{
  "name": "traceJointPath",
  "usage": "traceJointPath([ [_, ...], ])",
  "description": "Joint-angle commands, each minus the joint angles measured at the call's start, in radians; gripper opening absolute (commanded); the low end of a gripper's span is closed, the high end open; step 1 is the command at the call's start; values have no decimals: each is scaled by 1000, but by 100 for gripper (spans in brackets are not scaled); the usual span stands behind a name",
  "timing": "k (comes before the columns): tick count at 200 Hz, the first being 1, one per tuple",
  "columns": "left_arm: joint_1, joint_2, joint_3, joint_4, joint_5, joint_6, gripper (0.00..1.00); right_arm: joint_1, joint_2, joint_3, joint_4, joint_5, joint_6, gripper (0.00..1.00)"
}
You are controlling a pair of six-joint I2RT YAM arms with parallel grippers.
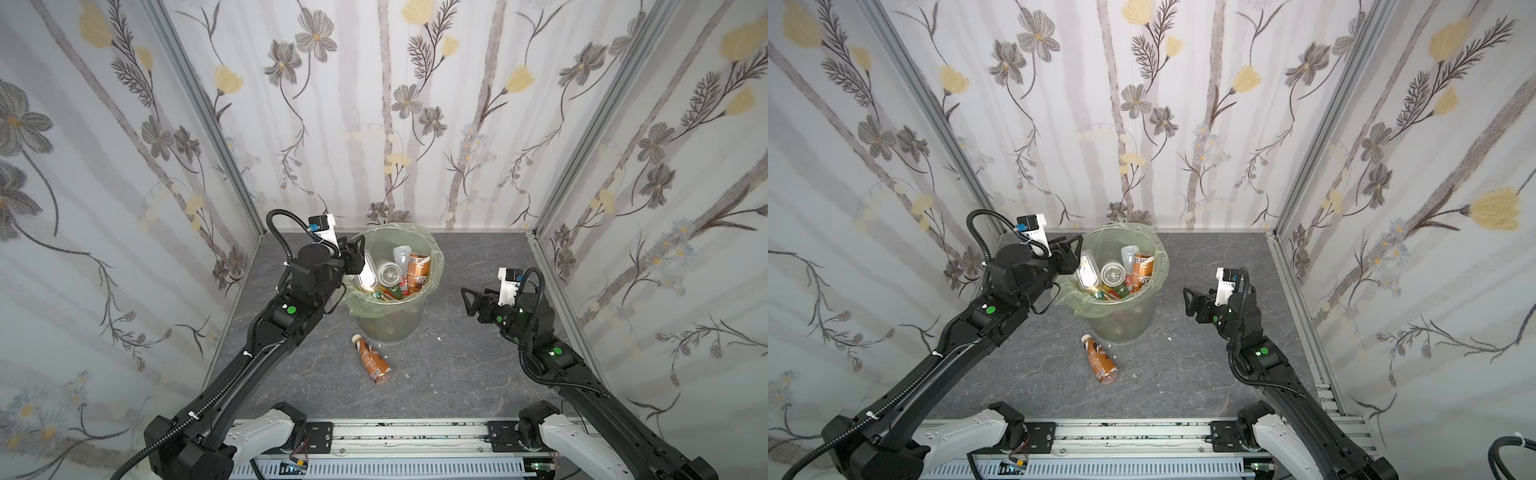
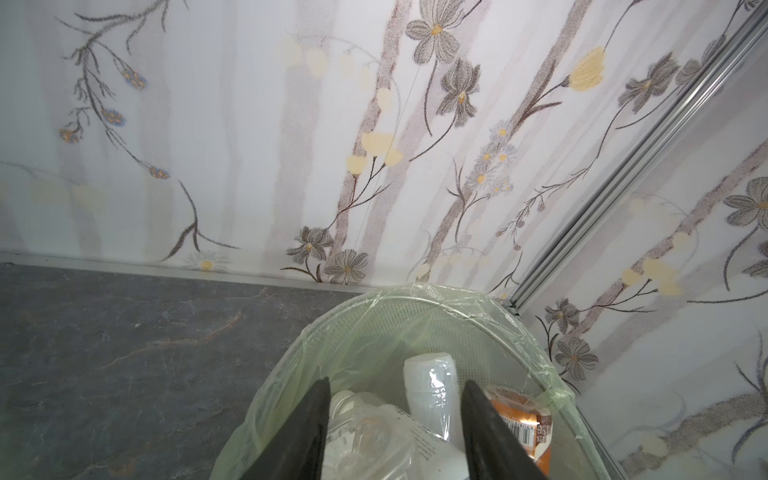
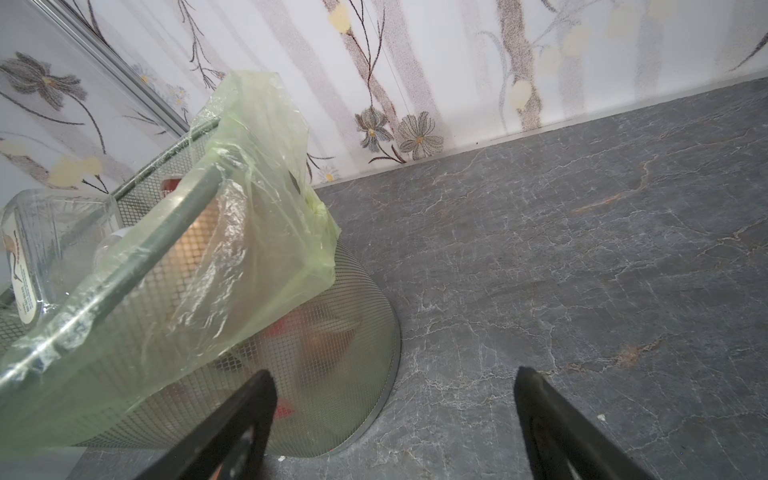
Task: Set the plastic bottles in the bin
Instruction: 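Open the left gripper to drop the small clear bottle into the bin, then withdraw the left gripper while the right gripper lowers onto the last Nescafe bottle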
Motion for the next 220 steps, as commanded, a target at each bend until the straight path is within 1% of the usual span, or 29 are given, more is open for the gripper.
traceJointPath([
  [1,0,20,38,-41,69,148,49,2,1,-1,38,-11,16,90],
  [23,-6,44,69,-119,80,224,46,3,0,-2,33,-11,16,89],
  [43,-10,52,74,-162,99,259,43,3,2,-4,31,-11,16,90],
  [62,-11,48,65,-178,112,271,42,5,6,-3,34,-11,19,89],
  [103,-12,64,49,-231,49,288,39,11,12,4,36,-14,23,89],
  [129,-12,60,28,-254,58,280,38,22,16,6,29,-17,19,88],
  [153,-12,45,7,-272,78,274,38,69,29,14,7,-11,-18,87],
  [184,-11,22,-10,-295,112,271,38,160,38,23,-27,41,-81,87],
  [197,-11,12,-10,-302,107,269,39,187,31,22,-32,59,-100,86],
  [220,-11,-9,-4,-306,75,254,42,216,-10,9,-26,56,-133,86],
])
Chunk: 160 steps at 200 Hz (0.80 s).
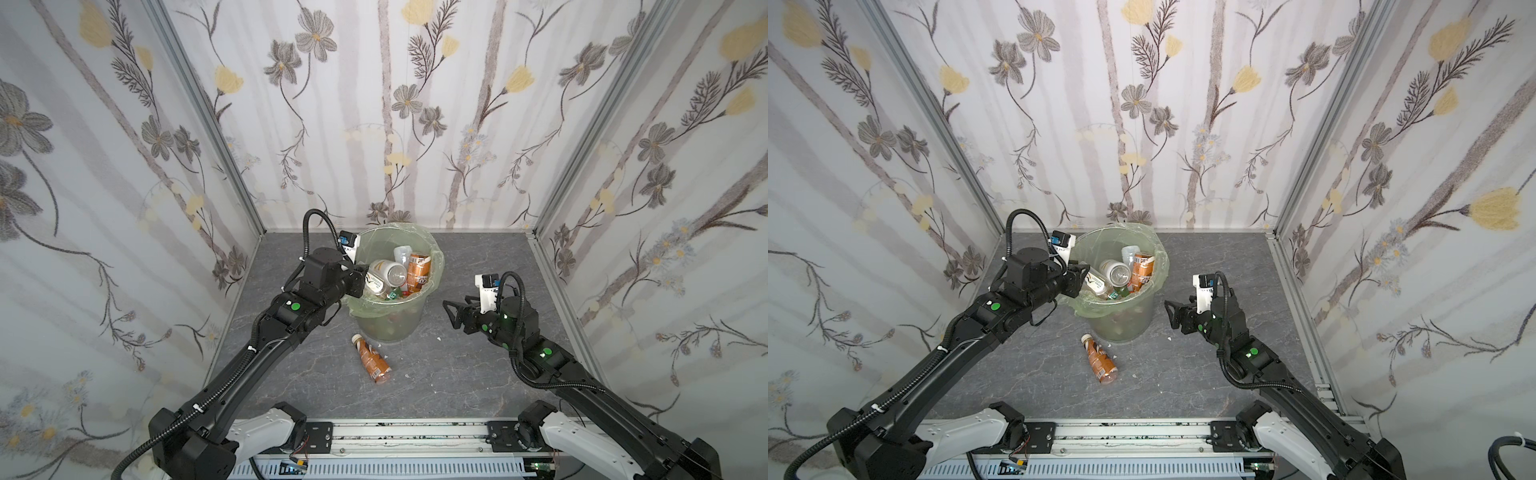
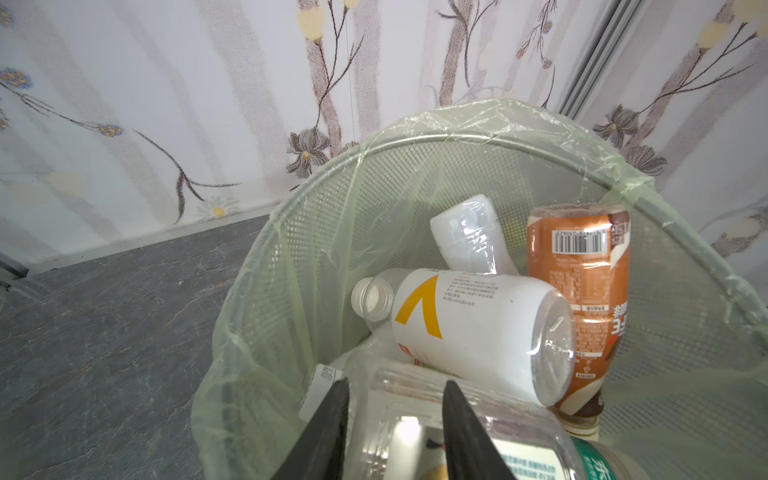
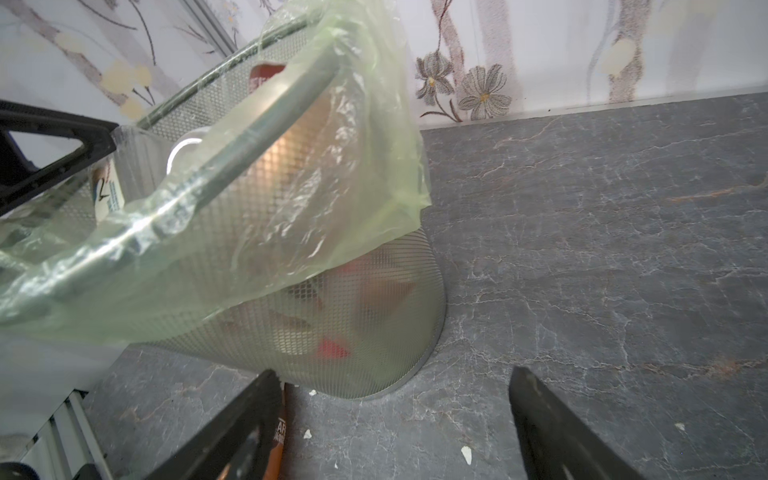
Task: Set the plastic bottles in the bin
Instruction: 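Withdraw the left gripper while the right gripper lowers onto the last Nescafe bottle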
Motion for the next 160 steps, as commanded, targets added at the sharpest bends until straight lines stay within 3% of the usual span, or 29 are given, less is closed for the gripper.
traceJointPath([
  [1,1,-21,5,-6,-21,-22,43,23,-33,-6,12,29,-60,86],
  [34,14,-60,33,-8,-26,-61,59,88,-84,-24,8,-17,-126,86],
  [67,60,-111,32,-20,-6,-81,72,218,-75,-22,-21,-17,-187,86],
  [110,244,-214,-80,-50,40,-105,79,410,-20,-27,-3,20,-187,87],
  [160,424,-311,-264,-49,121,-112,87,567,208,4,41,120,-125,89],
])
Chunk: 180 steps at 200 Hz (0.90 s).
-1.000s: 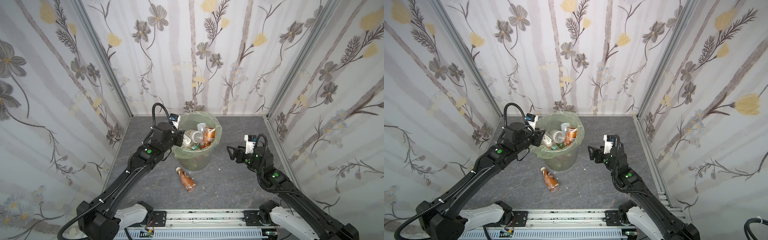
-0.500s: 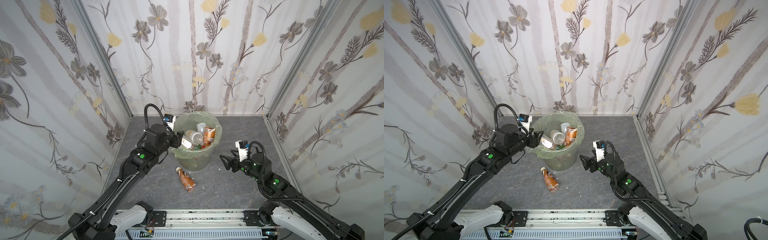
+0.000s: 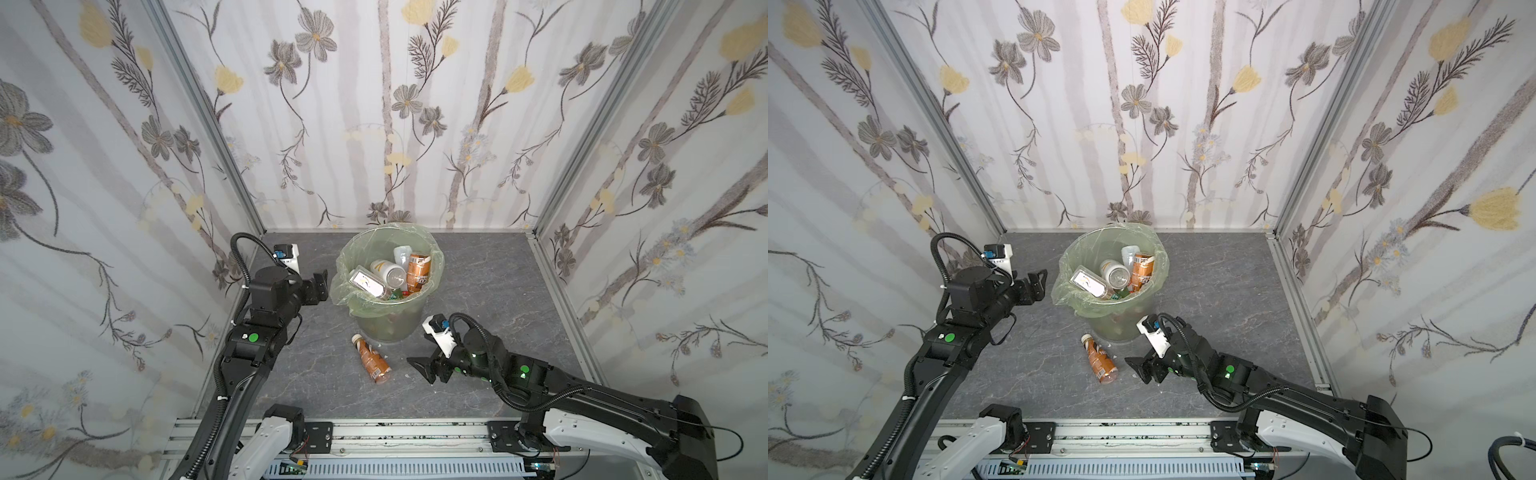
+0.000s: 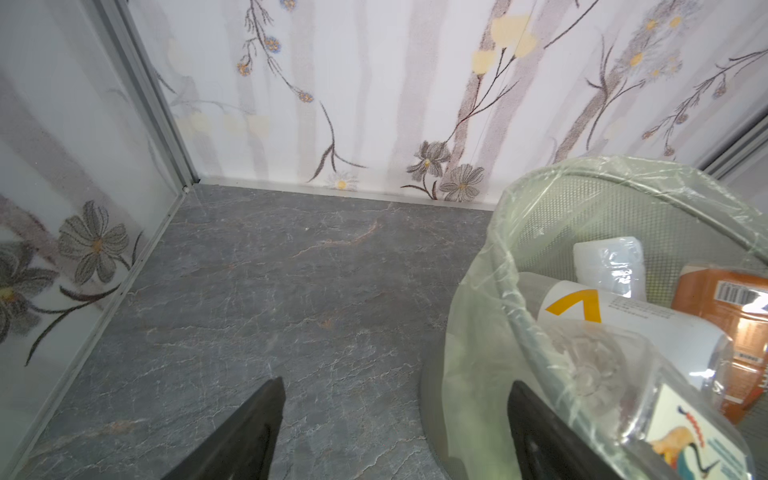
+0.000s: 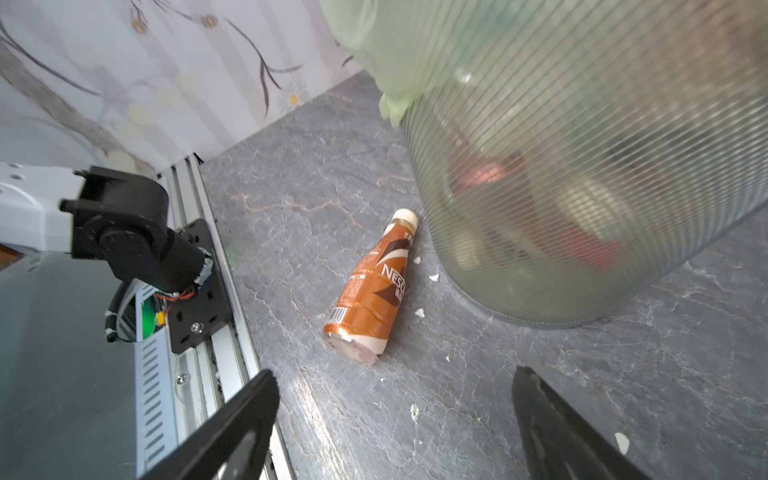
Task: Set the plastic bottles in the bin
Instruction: 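Withdraw the left gripper while the right gripper lowers onto the last Nescafe bottle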
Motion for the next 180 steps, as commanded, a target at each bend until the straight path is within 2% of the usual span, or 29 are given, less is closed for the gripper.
traceJointPath([
  [1,52,-20,-62,5,54,-8,87,56,91,26,55,63,40,89],
  [46,155,-52,-205,53,100,-21,88,157,362,114,108,126,135,91],
  [81,199,-85,-265,96,138,-47,88,171,543,196,119,168,197,92],
  [132,206,-112,-285,107,143,-51,88,169,686,292,110,183,221,91],
  [180,205,-110,-286,112,158,-53,88,161,780,319,72,199,247,85],
])
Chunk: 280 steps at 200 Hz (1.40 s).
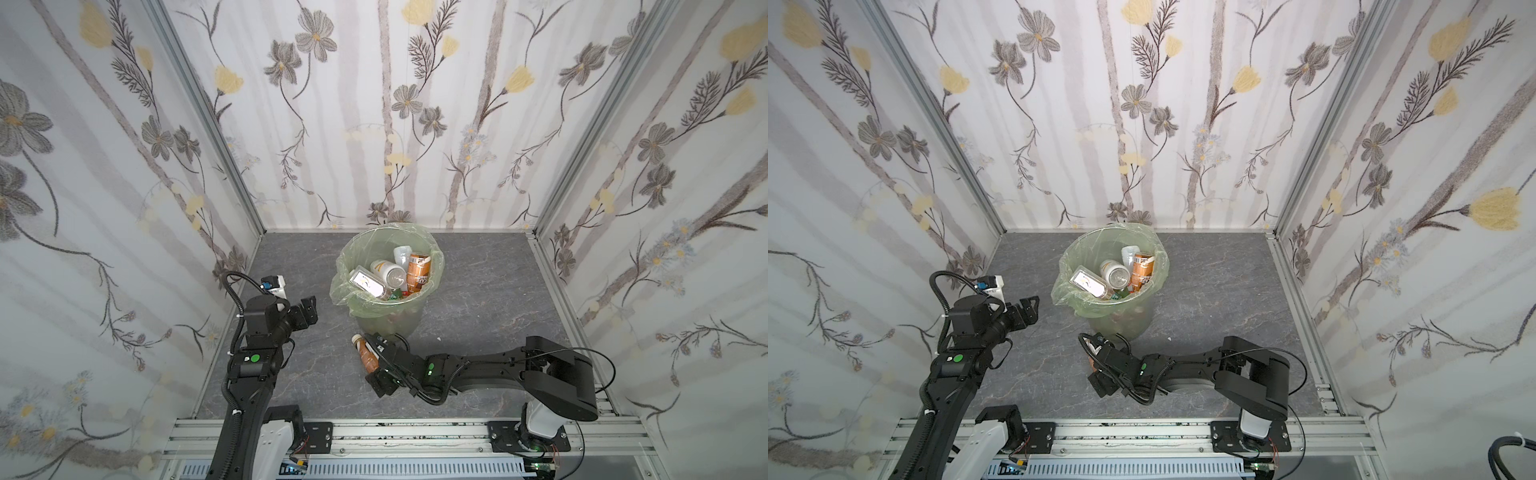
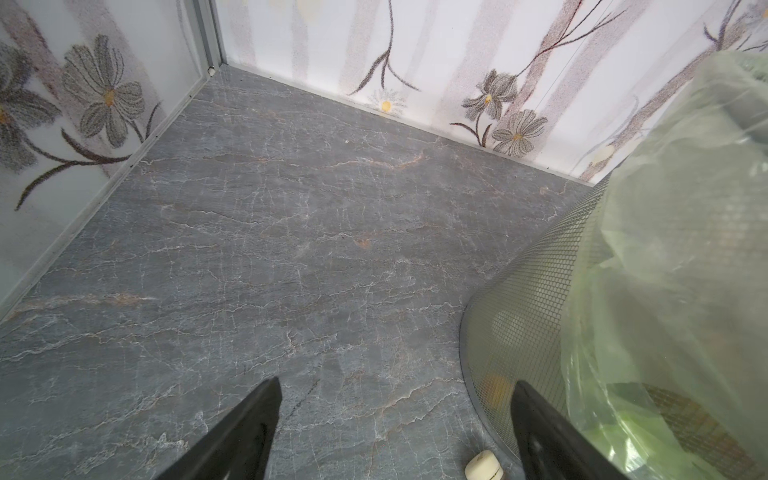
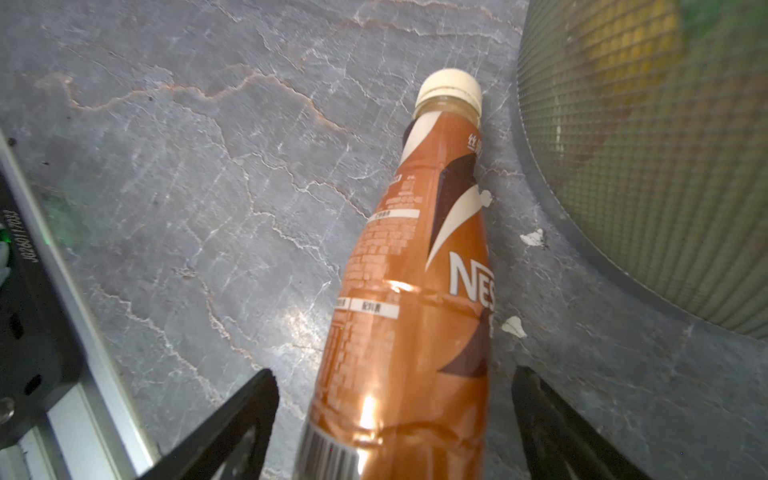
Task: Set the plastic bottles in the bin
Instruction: 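Withdraw the left gripper while the right gripper lowers onto the last Nescafe bottle, then lift the Nescafe bottle with the right gripper and carry it over the bin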
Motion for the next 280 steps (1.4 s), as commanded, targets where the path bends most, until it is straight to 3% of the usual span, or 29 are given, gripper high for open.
traceJointPath([
  [1,1,0,-2,35,15,-3,88,-6,24,8,-6,27,34,85],
  [58,2,-2,-4,38,17,0,88,-9,25,14,-12,13,12,64],
  [95,2,-16,-5,38,13,-5,88,6,-52,-3,-17,-53,-112,61],
  [162,2,-21,-7,40,12,-6,88,0,-406,-46,-147,-194,-406,51],
  [194,3,-33,-8,41,6,-8,88,-50,-547,-29,-253,-207,-495,49],
  [242,2,-24,-11,46,27,-11,88,-123,-747,44,-246,-226,-607,49],
  [280,3,-30,-14,50,45,-19,88,-261,-673,253,-374,-147,-772,50],
])
